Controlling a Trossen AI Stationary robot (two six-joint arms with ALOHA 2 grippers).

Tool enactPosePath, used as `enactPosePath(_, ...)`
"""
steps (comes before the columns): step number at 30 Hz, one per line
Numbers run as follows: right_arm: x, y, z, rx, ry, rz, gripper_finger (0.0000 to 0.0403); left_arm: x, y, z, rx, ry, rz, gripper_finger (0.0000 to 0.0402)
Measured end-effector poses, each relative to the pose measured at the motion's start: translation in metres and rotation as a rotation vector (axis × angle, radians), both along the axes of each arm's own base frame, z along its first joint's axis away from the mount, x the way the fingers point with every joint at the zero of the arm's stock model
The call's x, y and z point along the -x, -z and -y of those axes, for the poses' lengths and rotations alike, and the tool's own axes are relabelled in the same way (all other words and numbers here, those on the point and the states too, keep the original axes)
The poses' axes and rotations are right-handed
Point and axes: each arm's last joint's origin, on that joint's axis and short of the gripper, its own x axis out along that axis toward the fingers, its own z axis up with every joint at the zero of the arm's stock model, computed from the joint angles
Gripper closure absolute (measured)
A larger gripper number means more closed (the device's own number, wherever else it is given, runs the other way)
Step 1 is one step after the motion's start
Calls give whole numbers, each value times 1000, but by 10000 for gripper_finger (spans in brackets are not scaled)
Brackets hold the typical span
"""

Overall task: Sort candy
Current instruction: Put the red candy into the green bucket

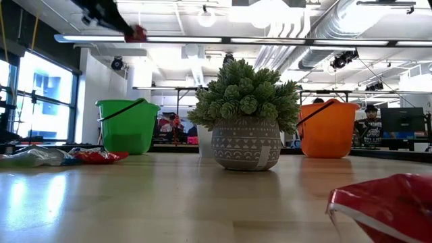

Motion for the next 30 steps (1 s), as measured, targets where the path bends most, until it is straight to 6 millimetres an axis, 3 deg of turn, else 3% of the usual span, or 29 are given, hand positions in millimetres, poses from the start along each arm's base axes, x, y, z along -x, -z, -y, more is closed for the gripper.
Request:
enactPosePath(6,2,7,8,-35,38,-67,245,-14,19,-34,131,25,-98,401)
enactPosePath(11,8,17,9,-47,41,-178,245,-9,35,-58,292,-12,-140,401)
enactPosePath(16,20,28,19,23,49,-371,245,-3,54,-69,491,-7,-212,401)
enactPosePath(24,53,21,55,40,77,-590,245,-17,59,-87,444,-30,-186,400)
enactPosePath(30,77,7,64,79,77,-655,245,-24,66,-95,456,-32,-198,377)
